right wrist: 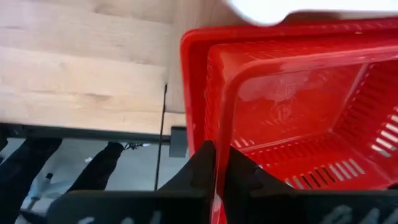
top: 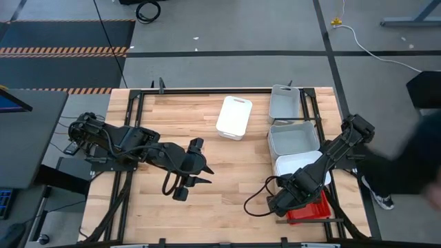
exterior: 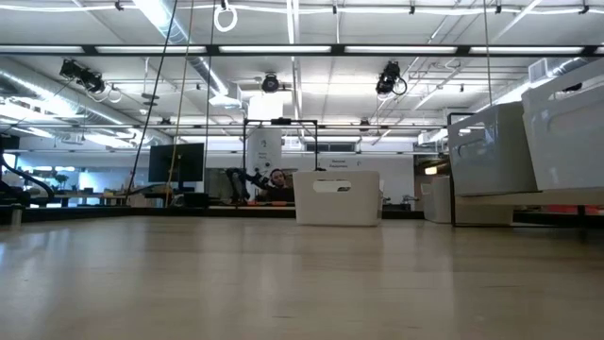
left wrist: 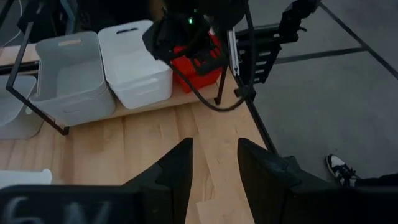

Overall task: Stack baskets on shelf by color
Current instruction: Stack the red bin on top of the red bin on the shelf, then adjust the stacked white bins on the shelf

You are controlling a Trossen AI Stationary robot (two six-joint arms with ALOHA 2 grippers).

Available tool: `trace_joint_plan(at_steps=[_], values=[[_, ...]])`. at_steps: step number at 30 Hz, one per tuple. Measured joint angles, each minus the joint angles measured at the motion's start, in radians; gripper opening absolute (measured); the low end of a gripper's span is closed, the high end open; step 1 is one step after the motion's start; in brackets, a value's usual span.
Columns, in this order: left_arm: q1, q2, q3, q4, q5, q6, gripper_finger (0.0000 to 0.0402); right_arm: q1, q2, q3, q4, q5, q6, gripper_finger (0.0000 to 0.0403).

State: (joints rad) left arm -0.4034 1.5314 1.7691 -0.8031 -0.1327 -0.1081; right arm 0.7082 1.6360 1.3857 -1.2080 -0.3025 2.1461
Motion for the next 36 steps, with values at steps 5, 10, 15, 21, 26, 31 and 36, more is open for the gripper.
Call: trace_joint_plan(at_steps=[5,10,15,21,26,31,36], values=[[0.0,0.0,0.0,-0.035,0.011,0.005,0.0132,0.0,0.0,0.0,-0.004,0.021,-0.007,0.0032],[0.0,0.0,0.0,-0.05,0.054,0.015,0.0132,-0.001,0.0,0.0,-0.01,0.02,-0.01,0.0065],[0.0,0.0,0.0,-0.049,0.059,0.016,0.0132,-0.004,0.0,0.0,-0.009,0.019,-0.01,0.0104],[0.0,0.0,0.0,-0.068,0.1,0.045,0.0132,-0.019,0.0,0.0,0.072,0.063,-0.018,0.0143],[0.0,0.0,0.0,-0.078,0.111,0.045,0.0132,-0.032,-0.001,0.032,0.13,0.092,0.003,0.0158],[0.0,0.0,0.0,-0.076,0.111,0.045,0.0132,-0.029,-0.004,0.123,-0.025,0.137,-0.033,0.0158],[0.008,0.0,0.0,-0.035,0.082,0.012,0.0132,-0.029,-0.005,0.152,-0.266,0.214,-0.071,0.0158]])
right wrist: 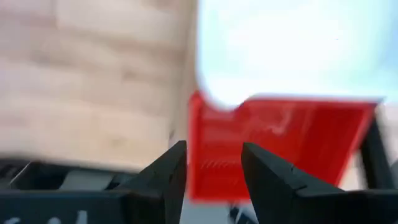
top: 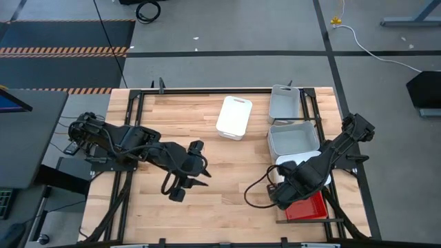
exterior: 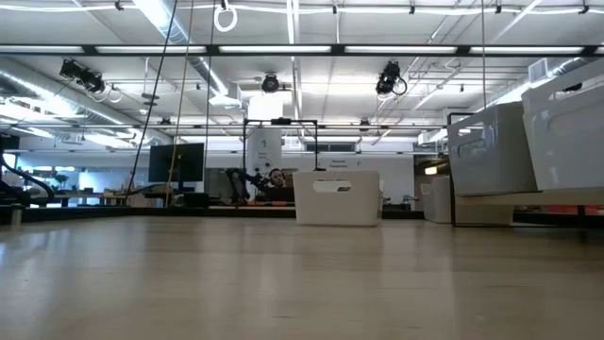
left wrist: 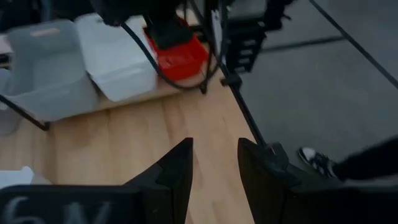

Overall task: Stack baskets on shelf by color
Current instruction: Adjust the stacked white bins on the shelf

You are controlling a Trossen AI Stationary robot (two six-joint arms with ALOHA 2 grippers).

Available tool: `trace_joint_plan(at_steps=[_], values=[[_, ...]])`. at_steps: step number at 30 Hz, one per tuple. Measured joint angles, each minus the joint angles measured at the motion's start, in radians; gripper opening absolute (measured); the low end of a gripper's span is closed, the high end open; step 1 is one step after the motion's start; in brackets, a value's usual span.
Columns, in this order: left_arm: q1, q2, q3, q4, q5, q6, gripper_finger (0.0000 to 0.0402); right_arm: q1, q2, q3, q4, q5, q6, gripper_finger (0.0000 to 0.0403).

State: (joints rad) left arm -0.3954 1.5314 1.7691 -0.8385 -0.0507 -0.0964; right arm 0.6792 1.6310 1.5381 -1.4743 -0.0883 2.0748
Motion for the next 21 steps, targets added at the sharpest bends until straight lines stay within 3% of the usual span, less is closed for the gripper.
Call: trace_joint_plan(at_steps=[4,17,21], values=[[0.002,0.0,0.0,0.029,-0.035,-0.025,0.0132,-0.02,0.0,-0.037,-0.038,0.079,-0.025,0.0158],[0.002,0.0,0.0,0.034,-0.087,-0.167,0.0132,-0.12,0.0,-0.202,0.14,0.089,-0.125,0.0157],[0.002,0.0,0.0,0.035,-0.087,-0.2,0.0132,-0.144,0.0,-0.215,0.21,0.138,-0.141,0.0157]])
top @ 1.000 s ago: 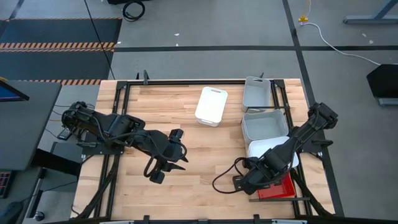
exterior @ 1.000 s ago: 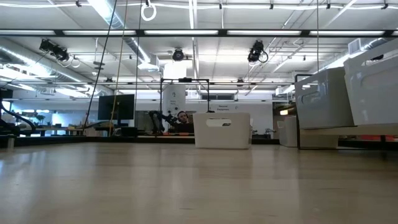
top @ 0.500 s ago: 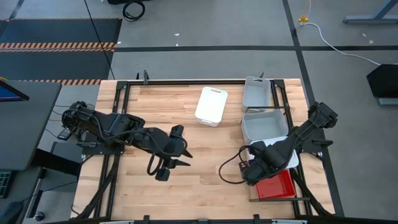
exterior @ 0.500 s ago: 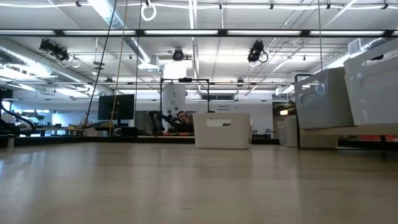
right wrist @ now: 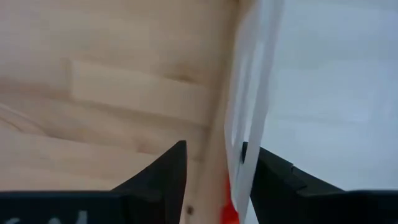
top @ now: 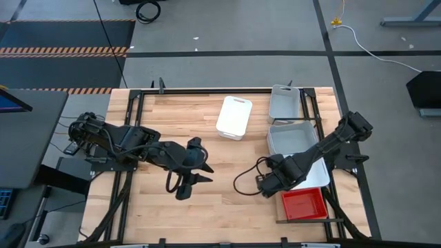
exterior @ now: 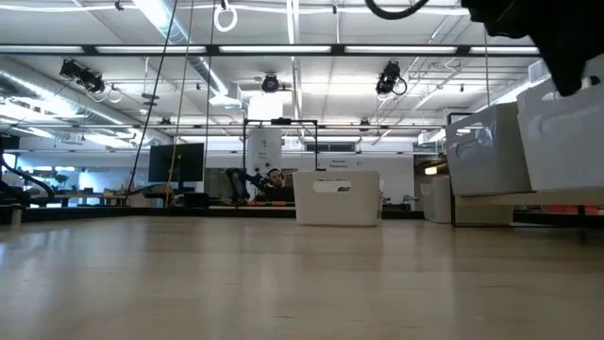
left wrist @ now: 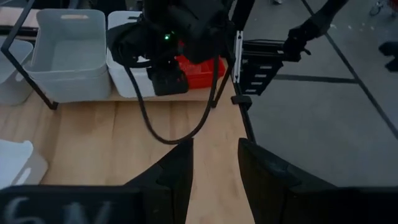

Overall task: Stack baskets on shelf by color
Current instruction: Adjust the stacked white bins on the shelf, then stack the gray bin on top of the gray bin on the shelf

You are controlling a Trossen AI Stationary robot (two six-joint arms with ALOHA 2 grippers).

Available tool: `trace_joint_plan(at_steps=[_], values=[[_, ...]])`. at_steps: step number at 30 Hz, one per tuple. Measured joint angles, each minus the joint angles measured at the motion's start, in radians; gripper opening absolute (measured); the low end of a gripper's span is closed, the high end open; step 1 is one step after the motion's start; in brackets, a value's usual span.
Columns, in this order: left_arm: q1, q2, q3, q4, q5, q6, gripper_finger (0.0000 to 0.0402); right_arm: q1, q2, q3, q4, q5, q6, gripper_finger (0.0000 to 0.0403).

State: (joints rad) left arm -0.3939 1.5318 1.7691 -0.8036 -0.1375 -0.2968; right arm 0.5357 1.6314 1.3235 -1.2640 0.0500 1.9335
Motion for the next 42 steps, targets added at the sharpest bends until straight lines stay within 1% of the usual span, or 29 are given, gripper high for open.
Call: trace_joint_plan(at_steps=[3,5,9,15,17,20,21,23,25,27,30,33,35,39,42], values=[[-0.001,0.0,0.0,0.0,0.0,-0.013,0.0132,-0.023,0.0,0.0,0.018,0.048,-0.001,0.0158],[-0.001,0.0,0.0,0.0,0.0,-0.015,0.0132,-0.038,0.0,0.0,0.011,0.06,-0.012,0.0157],[-0.002,0.0,0.0,0.0,0.0,-0.029,0.0132,-0.059,0.0,0.0,0.004,0.057,-0.064,0.0157],[-0.003,0.0,0.0,-0.007,-0.005,-0.032,0.0132,-0.062,-0.017,0.0,-0.009,0.046,-0.092,0.0157],[-0.003,0.0,0.0,-0.034,-0.053,-0.016,0.0132,-0.061,-0.04,0.0,-0.009,0.052,-0.101,0.0157],[0.017,0.001,0.0,-0.116,-0.171,0.055,0.0132,-0.061,-0.092,0.0,-0.012,0.096,-0.106,0.0157],[0.034,0.001,0.0,-0.139,-0.193,0.09,0.0132,-0.061,-0.114,0.0,-0.014,0.121,-0.106,0.0157],[0.089,0.002,0.0,-0.168,-0.195,0.154,0.0132,-0.061,-0.166,0.0,-0.012,0.188,-0.113,0.0157],[0.164,0.007,-0.009,-0.161,-0.155,0.185,0.0132,-0.061,-0.222,0.0,-0.007,0.267,-0.143,0.0157],[0.241,0.009,-0.036,-0.149,-0.082,0.203,0.0132,-0.069,-0.279,0.0,0.0,0.334,-0.197,0.0157],[0.346,0.009,-0.119,-0.042,0.015,0.222,0.0132,-0.095,-0.354,0.0,0.004,0.4,-0.333,0.0157],[0.415,0.01,-0.208,0.042,0.073,0.272,0.0132,-0.147,-0.415,0.0,0.006,0.413,-0.52,0.0157],[0.44,0.01,-0.257,0.087,0.089,0.315,0.0132,-0.197,-0.449,0.0,0.006,0.413,-0.637,0.0157],[0.46,0.029,-0.32,0.088,0.106,0.331,0.0133,-0.324,-0.501,0.0,0.008,0.409,-0.849,0.0157],[0.471,0.04,-0.348,0.09,0.169,0.336,0.0133,-0.444,-0.521,0.001,0.015,0.383,-0.995,0.0157]])
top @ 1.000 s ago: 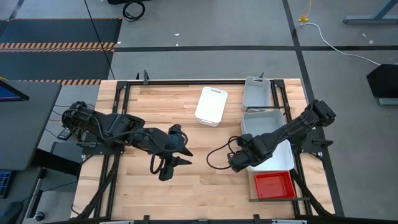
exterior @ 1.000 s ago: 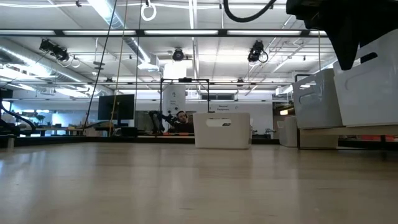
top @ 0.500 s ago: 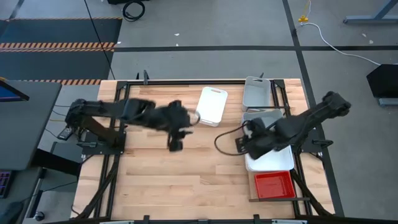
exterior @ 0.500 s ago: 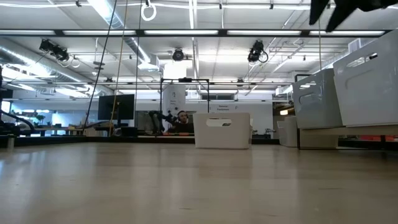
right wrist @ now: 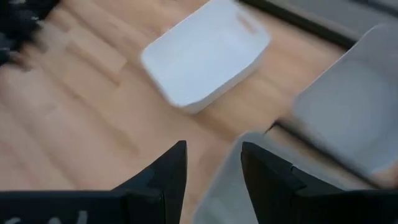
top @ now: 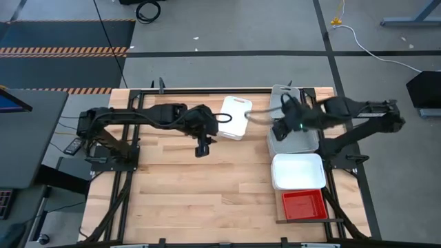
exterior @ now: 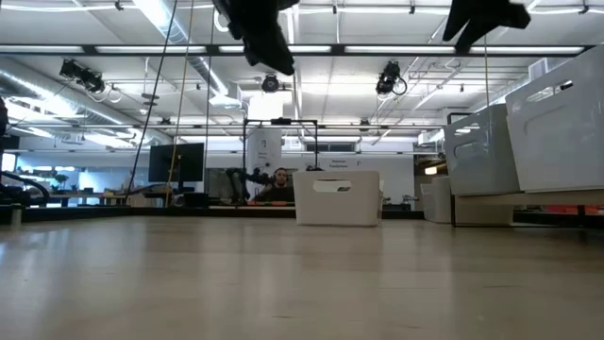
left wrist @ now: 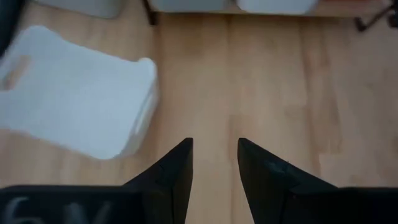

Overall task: Stack baskets on shelf by color
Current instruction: Stack the gray bin on top of the gray bin on the shelf

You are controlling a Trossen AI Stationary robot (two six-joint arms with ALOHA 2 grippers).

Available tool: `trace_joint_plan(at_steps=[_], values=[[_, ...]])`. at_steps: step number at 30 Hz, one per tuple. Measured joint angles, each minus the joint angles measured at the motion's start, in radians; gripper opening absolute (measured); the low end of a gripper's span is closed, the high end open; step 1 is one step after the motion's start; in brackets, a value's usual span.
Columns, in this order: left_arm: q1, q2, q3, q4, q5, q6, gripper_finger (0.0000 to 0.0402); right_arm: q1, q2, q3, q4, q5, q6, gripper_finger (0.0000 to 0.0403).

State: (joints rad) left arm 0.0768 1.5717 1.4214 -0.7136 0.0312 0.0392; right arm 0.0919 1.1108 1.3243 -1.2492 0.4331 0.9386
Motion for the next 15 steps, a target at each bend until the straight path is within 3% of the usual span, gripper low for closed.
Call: trace_joint_plan(at_steps=[8,15], values=[[0.08,0.033,-0.001,0.027,0.15,0.08,0.0133,-0.364,0.04,0.0,0.035,-0.182,-0.355,0.0157],[0.203,0.04,0.0,0.155,0.184,0.156,0.0133,-0.591,0.124,0.0,0.076,-0.319,-0.453,0.0157]])
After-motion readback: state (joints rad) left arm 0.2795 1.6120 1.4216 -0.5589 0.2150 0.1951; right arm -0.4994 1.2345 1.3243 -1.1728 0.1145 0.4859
